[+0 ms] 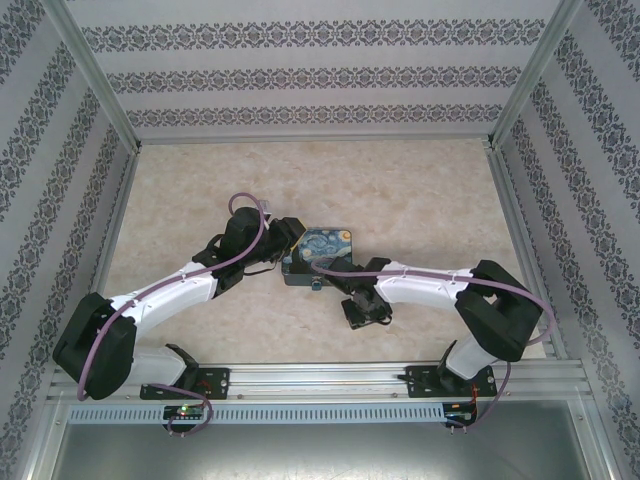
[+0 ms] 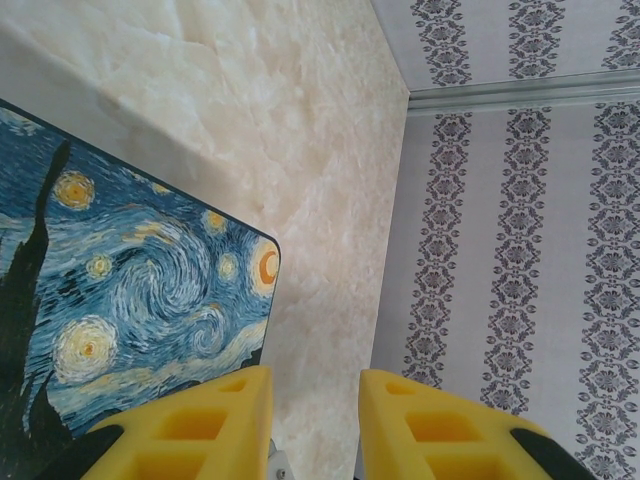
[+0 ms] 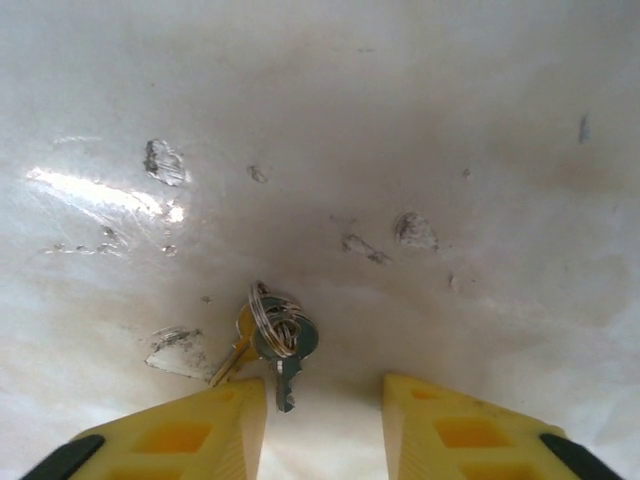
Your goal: Unlock the padlock with the key
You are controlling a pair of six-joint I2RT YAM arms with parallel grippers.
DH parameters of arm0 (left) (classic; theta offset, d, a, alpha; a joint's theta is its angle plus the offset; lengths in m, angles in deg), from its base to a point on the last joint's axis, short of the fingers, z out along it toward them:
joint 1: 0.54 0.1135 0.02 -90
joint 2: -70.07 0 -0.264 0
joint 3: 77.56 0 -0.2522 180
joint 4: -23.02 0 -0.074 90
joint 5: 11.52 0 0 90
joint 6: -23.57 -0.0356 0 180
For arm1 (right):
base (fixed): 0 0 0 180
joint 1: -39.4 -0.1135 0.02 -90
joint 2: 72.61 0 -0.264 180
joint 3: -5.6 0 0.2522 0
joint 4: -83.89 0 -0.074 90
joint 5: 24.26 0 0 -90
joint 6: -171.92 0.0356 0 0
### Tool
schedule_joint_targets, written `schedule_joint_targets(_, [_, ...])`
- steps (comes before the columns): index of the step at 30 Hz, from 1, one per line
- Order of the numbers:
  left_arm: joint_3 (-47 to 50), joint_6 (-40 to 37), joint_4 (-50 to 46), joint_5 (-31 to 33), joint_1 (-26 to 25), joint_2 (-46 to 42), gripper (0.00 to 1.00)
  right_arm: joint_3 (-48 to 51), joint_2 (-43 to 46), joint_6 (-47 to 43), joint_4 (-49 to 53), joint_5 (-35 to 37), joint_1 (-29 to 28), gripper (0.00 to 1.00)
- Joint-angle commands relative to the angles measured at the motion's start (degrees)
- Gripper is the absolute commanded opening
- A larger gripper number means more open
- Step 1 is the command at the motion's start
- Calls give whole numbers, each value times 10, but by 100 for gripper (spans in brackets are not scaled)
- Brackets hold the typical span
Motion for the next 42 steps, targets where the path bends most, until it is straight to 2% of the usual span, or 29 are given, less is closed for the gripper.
schedule_joint_targets(1, [2,-8,9,-7,9,4,29,-4,-26,-21,-53,17,16,30])
schedule_joint_targets(10, [4,-8,10,-8,9,3,29,11,-27,-29,-60,-4,23,3])
schedule_joint_targets(12, [5,-8,10,-7,9,1,29,18,-21,-26,-60,-6,23,0])
schedule_joint_targets(29, [7,-10,5,-8,9,-5,29,113,145,48,-49,-45,31,0])
schedule_joint_targets(42, [6,-10,-6,-12,9,-13,29,115,221,64,-46,-92,69,0])
